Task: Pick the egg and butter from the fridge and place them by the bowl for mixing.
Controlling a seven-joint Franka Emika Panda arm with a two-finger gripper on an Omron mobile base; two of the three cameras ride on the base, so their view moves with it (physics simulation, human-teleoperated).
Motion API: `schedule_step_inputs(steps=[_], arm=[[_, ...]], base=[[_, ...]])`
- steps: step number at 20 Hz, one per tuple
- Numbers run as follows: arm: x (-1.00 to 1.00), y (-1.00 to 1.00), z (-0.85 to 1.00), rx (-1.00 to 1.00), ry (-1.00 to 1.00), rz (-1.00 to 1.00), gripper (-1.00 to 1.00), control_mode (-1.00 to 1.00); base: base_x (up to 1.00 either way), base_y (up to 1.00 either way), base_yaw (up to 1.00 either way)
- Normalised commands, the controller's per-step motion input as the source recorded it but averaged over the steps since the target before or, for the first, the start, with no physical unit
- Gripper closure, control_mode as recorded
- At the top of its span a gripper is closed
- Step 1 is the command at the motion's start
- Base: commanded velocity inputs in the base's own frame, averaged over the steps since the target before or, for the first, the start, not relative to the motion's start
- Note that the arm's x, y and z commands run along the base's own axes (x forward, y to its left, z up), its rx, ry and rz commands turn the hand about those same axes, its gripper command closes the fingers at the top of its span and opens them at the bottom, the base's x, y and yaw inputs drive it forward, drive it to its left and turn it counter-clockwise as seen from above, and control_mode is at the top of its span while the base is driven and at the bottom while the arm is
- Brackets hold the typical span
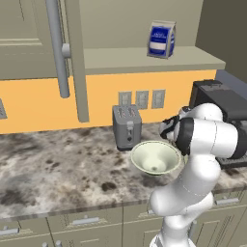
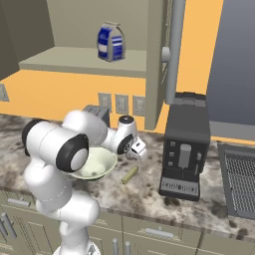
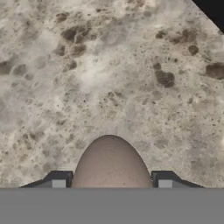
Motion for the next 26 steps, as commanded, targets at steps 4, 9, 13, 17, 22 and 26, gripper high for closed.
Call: schedule_step_inputs(steps=[4, 9, 13, 17, 22, 26], arm=[[0.17, -0.05, -0.22, 0.0, 0.0, 0.0, 1.0, -1.0], [0.14, -0.06, -0.24, 0.0, 0.0, 0.0, 1.0, -1.0], [0.11, -0.04, -0.2, 0.0, 0.0, 0.0, 1.0, -1.0], [0.09, -0.05, -0.19, 0.0, 0.0, 0.0, -1.0, -1.0], [0.02, -0.12, -0.1, 0.0, 0.0, 0.0, -1.0, -1.0], [0.0, -0.01, -0.07, 0.0, 0.0, 0.0, -1.0, -1.0]], base=[[0.0, 0.0, 0.0], [0.0, 0.0, 0.0], [0.0, 0.0, 0.0], [0.0, 0.0, 0.0], [0.0, 0.0, 0.0], [0.0, 0.0, 0.0]])
